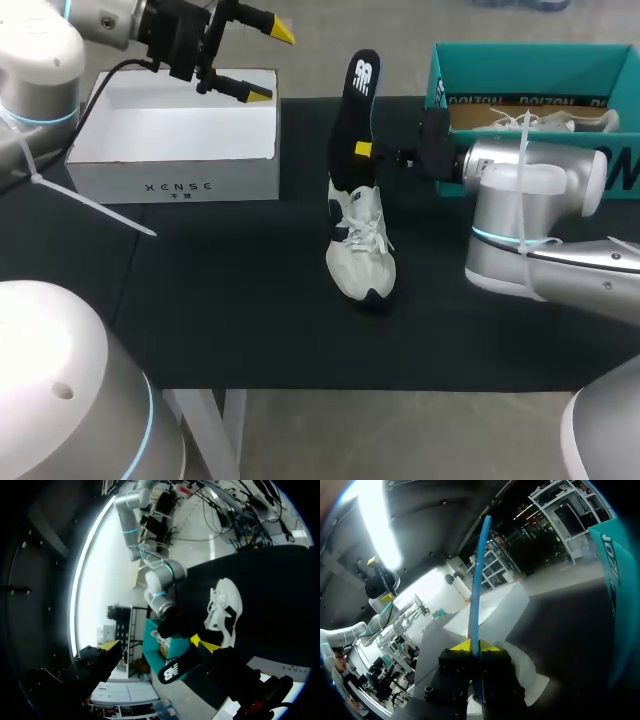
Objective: Take the shoe out of the shoebox, open the shoe tongue, remove and reinsert the insole, then place the shoe into the shoebox
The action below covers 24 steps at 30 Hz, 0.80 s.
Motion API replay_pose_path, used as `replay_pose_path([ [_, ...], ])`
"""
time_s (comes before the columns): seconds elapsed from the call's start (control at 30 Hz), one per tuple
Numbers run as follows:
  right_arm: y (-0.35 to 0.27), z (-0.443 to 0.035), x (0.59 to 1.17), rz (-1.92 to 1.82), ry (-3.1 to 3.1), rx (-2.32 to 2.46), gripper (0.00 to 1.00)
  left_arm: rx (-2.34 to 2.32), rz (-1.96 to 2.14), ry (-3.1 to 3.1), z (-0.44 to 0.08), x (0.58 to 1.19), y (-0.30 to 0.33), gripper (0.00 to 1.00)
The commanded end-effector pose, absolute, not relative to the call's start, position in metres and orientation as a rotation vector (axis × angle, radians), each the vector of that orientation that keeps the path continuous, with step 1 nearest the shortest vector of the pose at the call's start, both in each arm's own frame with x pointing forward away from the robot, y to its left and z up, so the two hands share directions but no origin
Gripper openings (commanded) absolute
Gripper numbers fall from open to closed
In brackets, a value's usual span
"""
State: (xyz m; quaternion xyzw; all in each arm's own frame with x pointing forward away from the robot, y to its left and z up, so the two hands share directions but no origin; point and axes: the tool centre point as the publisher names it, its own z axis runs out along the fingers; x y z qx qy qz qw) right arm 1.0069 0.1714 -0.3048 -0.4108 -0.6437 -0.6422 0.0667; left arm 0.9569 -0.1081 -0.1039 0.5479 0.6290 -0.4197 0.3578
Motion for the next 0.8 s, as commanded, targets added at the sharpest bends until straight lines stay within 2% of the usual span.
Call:
replay_pose_path([
  [0.03, 0.171, -0.301, 1.008, -1.939, -1.956, -1.240, 0.00, 1.419, -1.082, 1.625, -0.103, 0.957, -0.108, 1.00],
  [0.37, 0.166, -0.300, 1.008, -1.943, -1.966, -1.249, 0.00, 1.419, -1.082, 1.625, -0.103, 0.957, -0.108, 1.00],
  [0.8, 0.166, -0.270, 0.991, -1.916, -2.034, -1.250, 0.00, 1.419, -1.082, 1.625, -0.103, 0.957, -0.108, 1.00],
])
